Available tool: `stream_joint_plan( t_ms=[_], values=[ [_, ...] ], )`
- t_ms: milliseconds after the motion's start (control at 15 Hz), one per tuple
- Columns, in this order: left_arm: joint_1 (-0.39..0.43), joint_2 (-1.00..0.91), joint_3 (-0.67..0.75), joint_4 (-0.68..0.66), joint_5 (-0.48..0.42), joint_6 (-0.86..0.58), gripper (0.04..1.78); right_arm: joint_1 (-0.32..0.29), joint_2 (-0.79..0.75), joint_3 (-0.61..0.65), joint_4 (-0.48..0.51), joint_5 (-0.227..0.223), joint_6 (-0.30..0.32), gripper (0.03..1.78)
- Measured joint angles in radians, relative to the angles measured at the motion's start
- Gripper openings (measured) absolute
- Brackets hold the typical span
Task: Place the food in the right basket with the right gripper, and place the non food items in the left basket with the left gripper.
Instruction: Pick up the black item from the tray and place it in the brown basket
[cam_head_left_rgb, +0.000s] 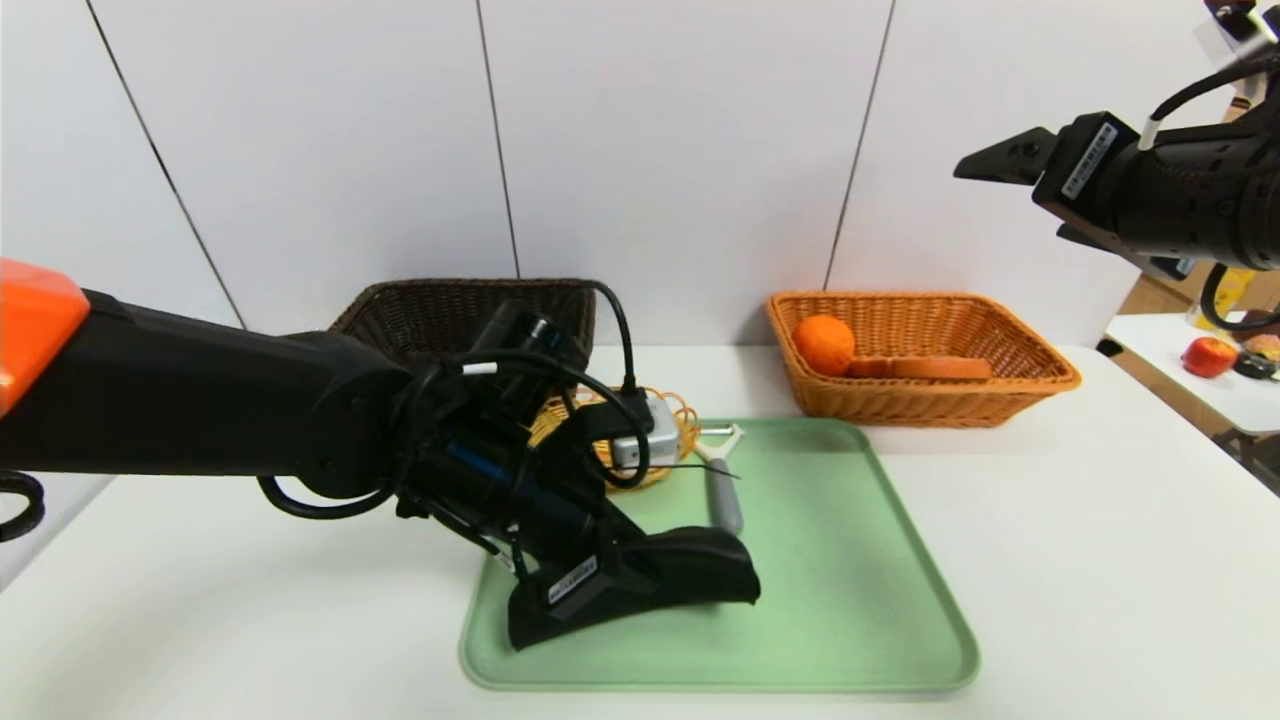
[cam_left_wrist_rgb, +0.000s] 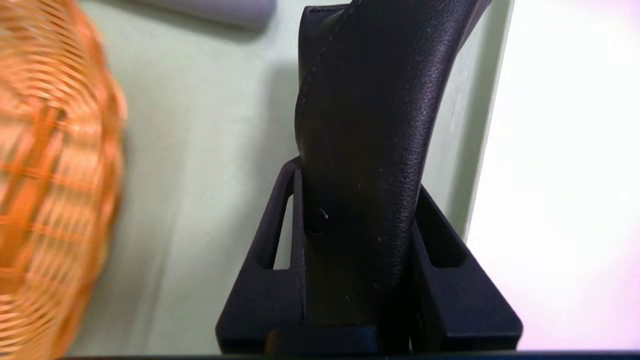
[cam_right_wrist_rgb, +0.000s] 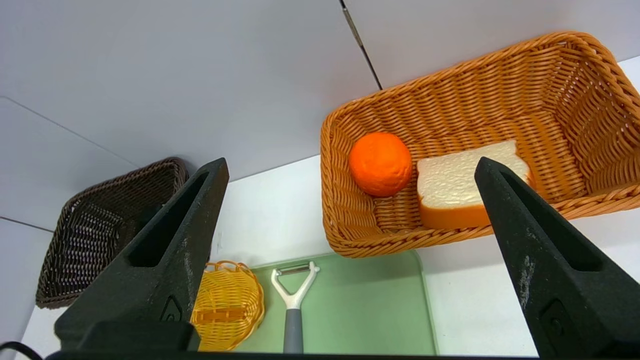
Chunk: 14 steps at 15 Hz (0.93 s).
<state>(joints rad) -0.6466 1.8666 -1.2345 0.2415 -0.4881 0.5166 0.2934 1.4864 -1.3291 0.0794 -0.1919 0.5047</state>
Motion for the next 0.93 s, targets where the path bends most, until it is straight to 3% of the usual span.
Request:
stream_joint_plan(
  t_ms=[600,733,933],
  values=[
    [-0.009,-0.198,-0.132,0.057,0.009,-0.391,0.41,-0.032,0.016,0.002,-0.001,0.023,0.0,1.7],
    [0.001,-0.236,-0.163,0.012,0.123,-0.488,0.36,-0.033,0.019,0.002,-0.002,0.047,0.0,1.7],
    [0.064,-0.252,-0.195,-0.117,0.376,-0.609,0.36,-0.033,0.027,0.001,-0.003,0.048,0.005,1.7]
  ],
)
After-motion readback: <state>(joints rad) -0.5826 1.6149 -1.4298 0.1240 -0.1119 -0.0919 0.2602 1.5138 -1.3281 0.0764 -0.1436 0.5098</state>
